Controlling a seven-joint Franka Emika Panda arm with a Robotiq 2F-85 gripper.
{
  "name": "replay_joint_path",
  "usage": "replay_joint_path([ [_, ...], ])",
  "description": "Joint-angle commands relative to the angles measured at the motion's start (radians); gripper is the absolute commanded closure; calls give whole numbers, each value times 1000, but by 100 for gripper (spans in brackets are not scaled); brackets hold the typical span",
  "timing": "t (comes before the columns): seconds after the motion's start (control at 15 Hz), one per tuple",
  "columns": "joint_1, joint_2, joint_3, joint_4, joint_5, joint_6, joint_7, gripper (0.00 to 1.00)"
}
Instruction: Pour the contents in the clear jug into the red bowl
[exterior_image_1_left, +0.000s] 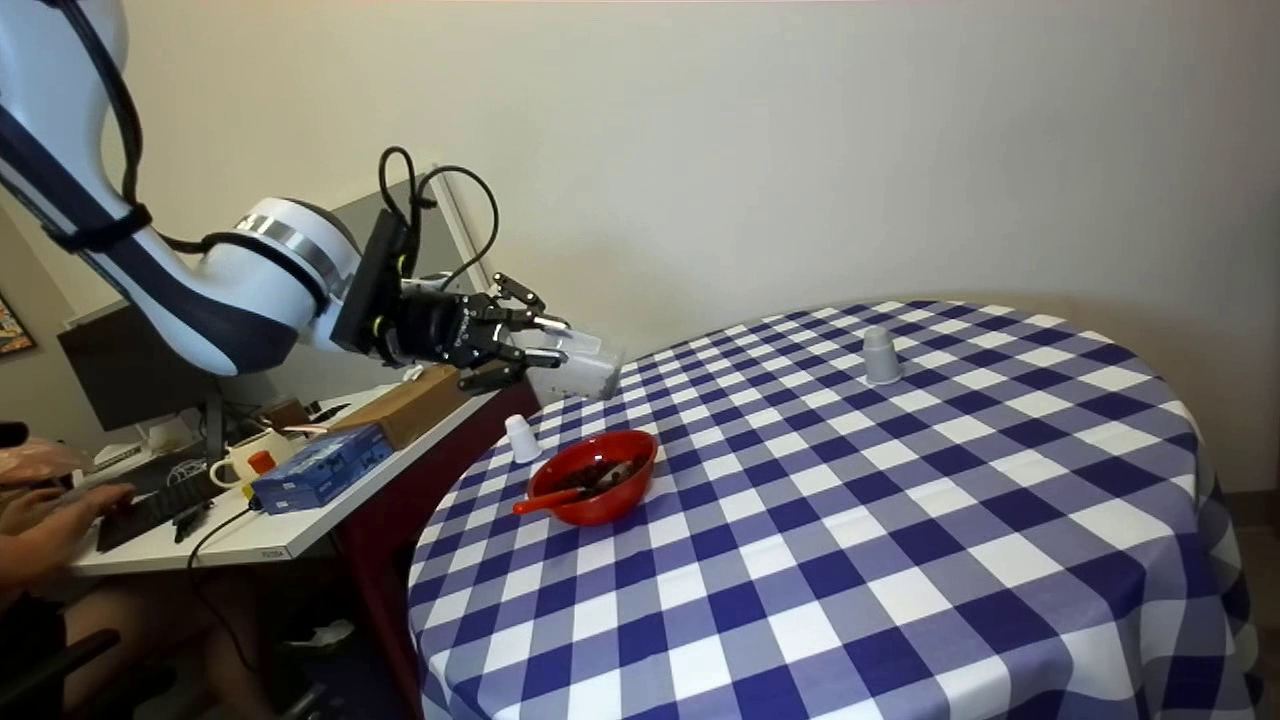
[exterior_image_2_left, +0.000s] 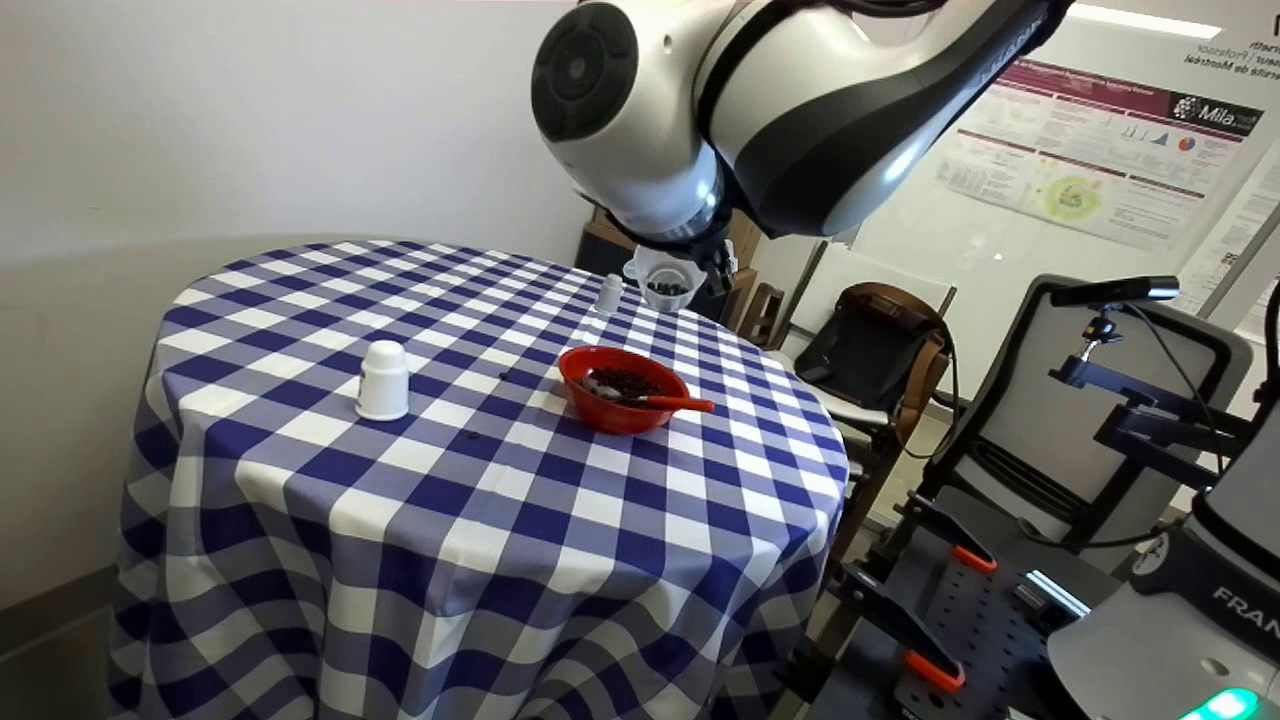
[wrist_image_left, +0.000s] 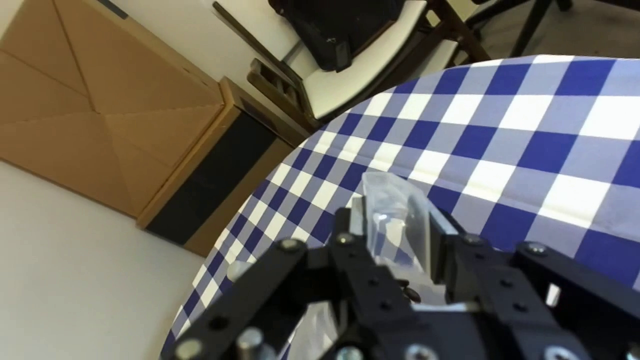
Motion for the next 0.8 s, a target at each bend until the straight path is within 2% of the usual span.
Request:
replay_joint_path([
  [0.0,14,42,27,-29,-93,-95,69,88],
  [0.73,12,186,37,1,-252,-252,86,88],
])
